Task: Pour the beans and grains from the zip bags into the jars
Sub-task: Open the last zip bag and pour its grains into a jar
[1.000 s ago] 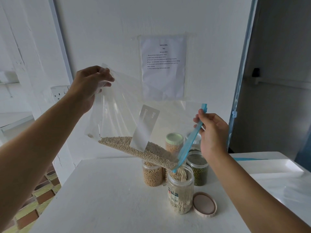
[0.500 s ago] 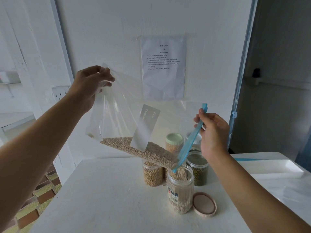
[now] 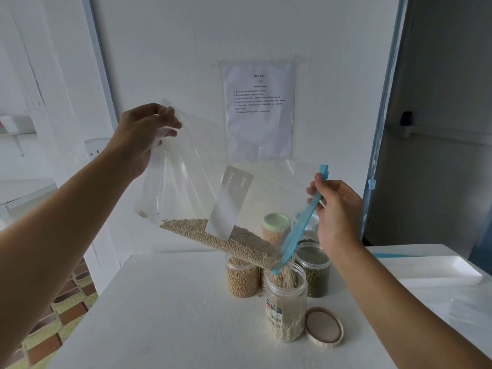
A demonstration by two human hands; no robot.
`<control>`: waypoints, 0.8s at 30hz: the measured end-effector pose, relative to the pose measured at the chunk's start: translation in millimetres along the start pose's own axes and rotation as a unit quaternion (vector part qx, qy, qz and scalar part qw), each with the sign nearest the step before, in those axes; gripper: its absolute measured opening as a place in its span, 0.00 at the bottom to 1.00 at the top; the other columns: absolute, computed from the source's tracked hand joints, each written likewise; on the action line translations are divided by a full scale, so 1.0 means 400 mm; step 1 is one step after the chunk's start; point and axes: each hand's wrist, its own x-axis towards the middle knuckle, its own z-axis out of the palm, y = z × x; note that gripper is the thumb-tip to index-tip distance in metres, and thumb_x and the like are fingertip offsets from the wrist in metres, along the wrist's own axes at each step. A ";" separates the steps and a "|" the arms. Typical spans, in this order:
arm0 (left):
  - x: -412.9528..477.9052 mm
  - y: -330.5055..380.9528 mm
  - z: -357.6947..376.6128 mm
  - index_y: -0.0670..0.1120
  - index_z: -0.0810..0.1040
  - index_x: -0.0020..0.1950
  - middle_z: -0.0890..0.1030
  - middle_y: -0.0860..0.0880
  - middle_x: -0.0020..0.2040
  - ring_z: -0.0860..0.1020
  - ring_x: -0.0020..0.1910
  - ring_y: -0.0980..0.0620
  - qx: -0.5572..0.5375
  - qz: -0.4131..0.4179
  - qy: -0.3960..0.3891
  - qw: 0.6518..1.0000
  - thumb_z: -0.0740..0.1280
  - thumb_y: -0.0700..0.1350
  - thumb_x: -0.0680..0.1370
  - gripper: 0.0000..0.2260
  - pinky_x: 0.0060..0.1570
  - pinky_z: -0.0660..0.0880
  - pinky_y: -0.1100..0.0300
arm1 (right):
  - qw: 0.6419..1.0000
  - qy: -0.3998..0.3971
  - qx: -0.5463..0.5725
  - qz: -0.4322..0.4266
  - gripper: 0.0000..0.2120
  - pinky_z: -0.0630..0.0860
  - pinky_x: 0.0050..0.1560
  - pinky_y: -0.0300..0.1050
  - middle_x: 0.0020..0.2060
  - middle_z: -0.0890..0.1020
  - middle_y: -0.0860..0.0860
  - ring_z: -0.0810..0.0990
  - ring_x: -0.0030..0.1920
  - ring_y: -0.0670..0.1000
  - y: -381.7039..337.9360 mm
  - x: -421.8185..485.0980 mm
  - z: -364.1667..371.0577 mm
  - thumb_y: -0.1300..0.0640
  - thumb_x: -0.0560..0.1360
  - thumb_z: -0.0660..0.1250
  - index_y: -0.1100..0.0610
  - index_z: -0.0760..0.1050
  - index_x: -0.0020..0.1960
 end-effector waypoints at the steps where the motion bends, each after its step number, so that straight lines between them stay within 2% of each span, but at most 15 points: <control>1: 0.000 0.001 -0.001 0.46 0.81 0.42 0.82 0.53 0.48 0.79 0.51 0.50 -0.001 0.001 -0.001 1.000 0.71 0.44 0.80 0.08 0.71 0.67 0.43 | 1.000 -0.001 0.002 0.001 0.05 0.80 0.51 0.48 0.37 0.85 0.49 0.84 0.42 0.47 0.000 0.001 0.001 0.57 0.77 0.73 0.58 0.81 0.44; 9: 0.005 0.003 -0.004 0.45 0.81 0.42 0.82 0.53 0.48 0.79 0.51 0.49 -0.004 0.005 -0.003 1.000 0.71 0.44 0.80 0.07 0.73 0.66 0.42 | 1.000 -0.003 0.002 0.000 0.05 0.79 0.52 0.48 0.38 0.85 0.50 0.84 0.42 0.48 0.003 0.004 0.002 0.57 0.77 0.73 0.58 0.81 0.44; 16: 0.005 -0.005 0.001 0.46 0.81 0.41 0.83 0.55 0.42 0.79 0.49 0.51 -0.012 -0.001 0.003 1.000 0.71 0.44 0.80 0.08 0.70 0.67 0.44 | 1.000 0.000 -0.004 0.002 0.07 0.81 0.52 0.48 0.38 0.85 0.49 0.85 0.42 0.48 0.005 0.004 0.002 0.56 0.77 0.72 0.60 0.81 0.46; 20: 0.003 -0.010 -0.001 0.46 0.81 0.41 0.83 0.55 0.43 0.79 0.49 0.50 -0.011 -0.002 0.000 1.000 0.71 0.45 0.80 0.08 0.71 0.65 0.43 | 1.000 -0.001 -0.003 0.001 0.06 0.80 0.49 0.46 0.37 0.85 0.49 0.85 0.42 0.47 0.006 0.006 0.002 0.56 0.77 0.73 0.59 0.81 0.44; 24: 0.003 -0.007 0.003 0.46 0.81 0.42 0.82 0.53 0.47 0.79 0.53 0.49 -0.009 -0.001 -0.002 1.000 0.71 0.45 0.80 0.08 0.72 0.65 0.43 | 1.000 0.001 0.001 0.002 0.06 0.80 0.48 0.45 0.37 0.85 0.49 0.85 0.42 0.48 0.008 0.009 0.003 0.56 0.77 0.73 0.59 0.81 0.44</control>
